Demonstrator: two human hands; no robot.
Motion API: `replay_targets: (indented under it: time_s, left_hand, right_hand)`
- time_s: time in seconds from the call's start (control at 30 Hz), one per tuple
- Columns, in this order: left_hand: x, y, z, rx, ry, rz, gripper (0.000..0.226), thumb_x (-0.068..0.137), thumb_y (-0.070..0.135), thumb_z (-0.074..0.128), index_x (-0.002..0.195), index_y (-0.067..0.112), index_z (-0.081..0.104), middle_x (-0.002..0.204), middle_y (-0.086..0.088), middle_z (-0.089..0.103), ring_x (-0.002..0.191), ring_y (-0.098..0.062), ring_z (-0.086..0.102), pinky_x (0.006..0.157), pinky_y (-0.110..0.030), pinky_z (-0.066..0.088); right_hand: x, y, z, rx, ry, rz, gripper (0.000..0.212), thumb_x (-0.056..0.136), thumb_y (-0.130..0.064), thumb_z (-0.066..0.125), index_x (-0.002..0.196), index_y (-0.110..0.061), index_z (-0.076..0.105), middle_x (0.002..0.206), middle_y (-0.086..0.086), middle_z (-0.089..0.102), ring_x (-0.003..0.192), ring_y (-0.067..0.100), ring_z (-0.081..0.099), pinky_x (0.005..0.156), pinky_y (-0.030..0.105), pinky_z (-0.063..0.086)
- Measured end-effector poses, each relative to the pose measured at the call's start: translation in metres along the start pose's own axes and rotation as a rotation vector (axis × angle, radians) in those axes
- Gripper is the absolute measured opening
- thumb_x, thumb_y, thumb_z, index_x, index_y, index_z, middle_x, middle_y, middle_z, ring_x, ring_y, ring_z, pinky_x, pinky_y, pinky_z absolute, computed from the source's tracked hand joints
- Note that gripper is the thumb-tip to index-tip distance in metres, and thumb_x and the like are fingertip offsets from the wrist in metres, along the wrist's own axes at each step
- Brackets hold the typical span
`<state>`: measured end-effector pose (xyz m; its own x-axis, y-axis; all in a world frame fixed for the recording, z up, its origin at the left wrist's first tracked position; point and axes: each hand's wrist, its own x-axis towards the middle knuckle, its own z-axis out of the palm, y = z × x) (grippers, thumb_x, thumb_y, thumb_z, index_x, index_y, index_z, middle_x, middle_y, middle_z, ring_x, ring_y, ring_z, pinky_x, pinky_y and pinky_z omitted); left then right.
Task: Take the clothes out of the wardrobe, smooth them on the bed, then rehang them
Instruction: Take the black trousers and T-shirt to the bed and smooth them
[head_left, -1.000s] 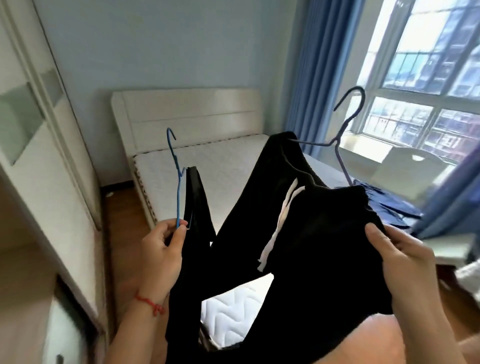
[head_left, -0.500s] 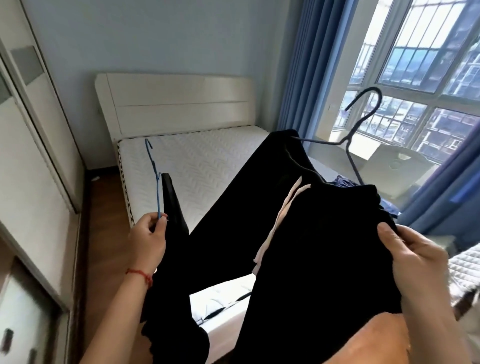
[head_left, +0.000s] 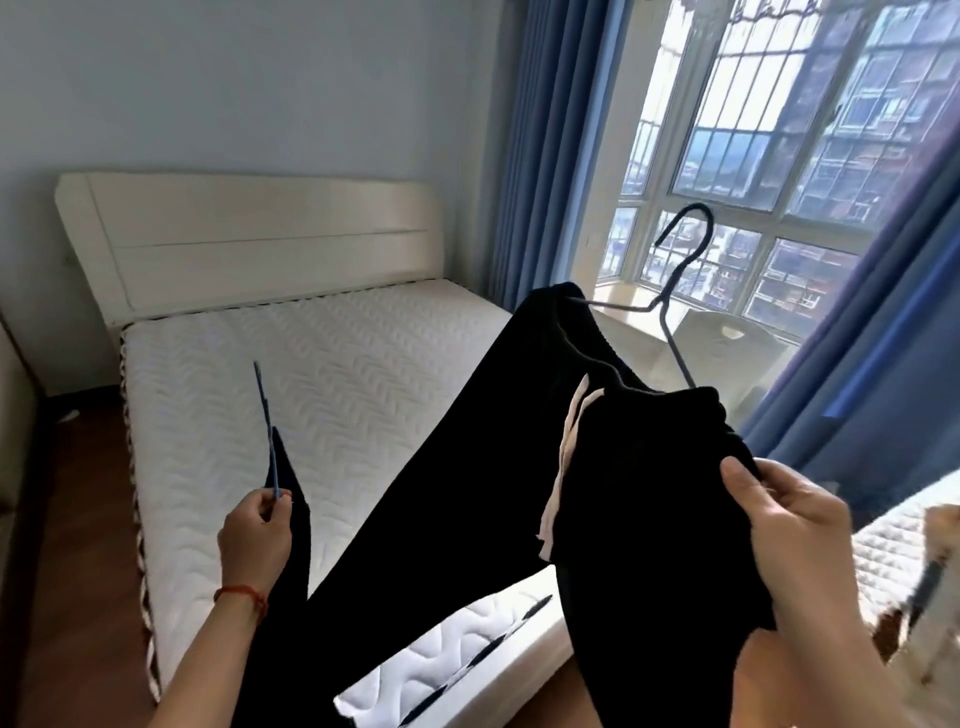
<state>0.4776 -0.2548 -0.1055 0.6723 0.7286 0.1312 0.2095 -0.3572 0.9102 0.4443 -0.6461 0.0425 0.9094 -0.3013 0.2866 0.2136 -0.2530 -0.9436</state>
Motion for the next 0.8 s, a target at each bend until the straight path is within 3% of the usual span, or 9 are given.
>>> replay_targets:
  time_s: [0.13, 0.3, 0.43, 0.57, 0.67, 0.8]
  left_hand:
    - [0.037, -0.033, 0.040, 0.078, -0.054, -0.119, 0.023, 0.089, 0.012, 0.055, 0.093, -0.009, 0.063, 0.099, -0.030, 0.065, 0.097, -0.044, 0.058, 0.082, -0.042, 0.042]
    - [0.063, -0.060, 0.087, 0.146, -0.184, -0.232, 0.028, 0.086, 0.017, 0.057, 0.080, -0.009, 0.064, 0.088, -0.030, 0.065, 0.089, -0.045, 0.058, 0.071, -0.037, 0.034]
    - [0.072, -0.062, 0.118, 0.228, -0.212, -0.299, 0.022, 0.087, 0.006, 0.056, 0.093, -0.013, 0.065, 0.101, -0.033, 0.064, 0.100, -0.047, 0.057, 0.083, -0.041, 0.040]
    - [0.073, -0.053, 0.140, 0.245, -0.255, -0.338, 0.027, 0.085, 0.004, 0.055, 0.108, -0.007, 0.063, 0.116, -0.028, 0.062, 0.111, -0.043, 0.054, 0.095, -0.042, 0.039]
    - [0.069, -0.025, 0.159, 0.221, -0.315, -0.261, 0.036, 0.085, 0.006, 0.056, 0.120, -0.004, 0.057, 0.125, -0.025, 0.057, 0.117, -0.039, 0.052, 0.100, -0.041, 0.037]
    - [0.055, 0.037, 0.189, 0.158, -0.420, -0.023, 0.041, 0.086, 0.008, 0.059, 0.124, -0.003, 0.052, 0.130, -0.023, 0.054, 0.122, -0.034, 0.050, 0.101, -0.037, 0.036]
  right_hand:
    - [0.026, 0.022, 0.018, -0.059, 0.006, 0.028, 0.024, 0.088, -0.012, 0.057, 0.064, -0.015, 0.062, 0.040, -0.013, 0.056, 0.039, -0.002, 0.047, 0.040, 0.008, 0.032]
    - [0.052, 0.066, 0.032, -0.099, -0.012, 0.068, 0.024, 0.086, -0.009, 0.061, 0.062, -0.008, 0.063, 0.047, -0.012, 0.059, 0.045, 0.000, 0.046, 0.046, 0.012, 0.035]
    - [0.063, 0.088, 0.036, -0.082, -0.037, 0.114, 0.016, 0.085, -0.014, 0.063, 0.073, -0.022, 0.069, 0.053, -0.005, 0.062, 0.055, 0.006, 0.053, 0.053, 0.021, 0.040]
    - [0.072, 0.097, 0.033, -0.072, -0.040, 0.120, 0.015, 0.085, -0.013, 0.063, 0.073, -0.021, 0.069, 0.057, -0.003, 0.065, 0.054, 0.006, 0.054, 0.053, 0.017, 0.041]
    - [0.077, 0.097, 0.026, -0.079, -0.044, 0.134, 0.015, 0.085, -0.013, 0.064, 0.072, -0.019, 0.069, 0.061, 0.000, 0.068, 0.056, 0.008, 0.057, 0.054, 0.018, 0.042]
    - [0.079, 0.094, 0.010, -0.080, -0.048, 0.140, 0.020, 0.085, -0.010, 0.063, 0.065, -0.014, 0.068, 0.057, -0.002, 0.066, 0.054, 0.007, 0.056, 0.052, 0.016, 0.042]
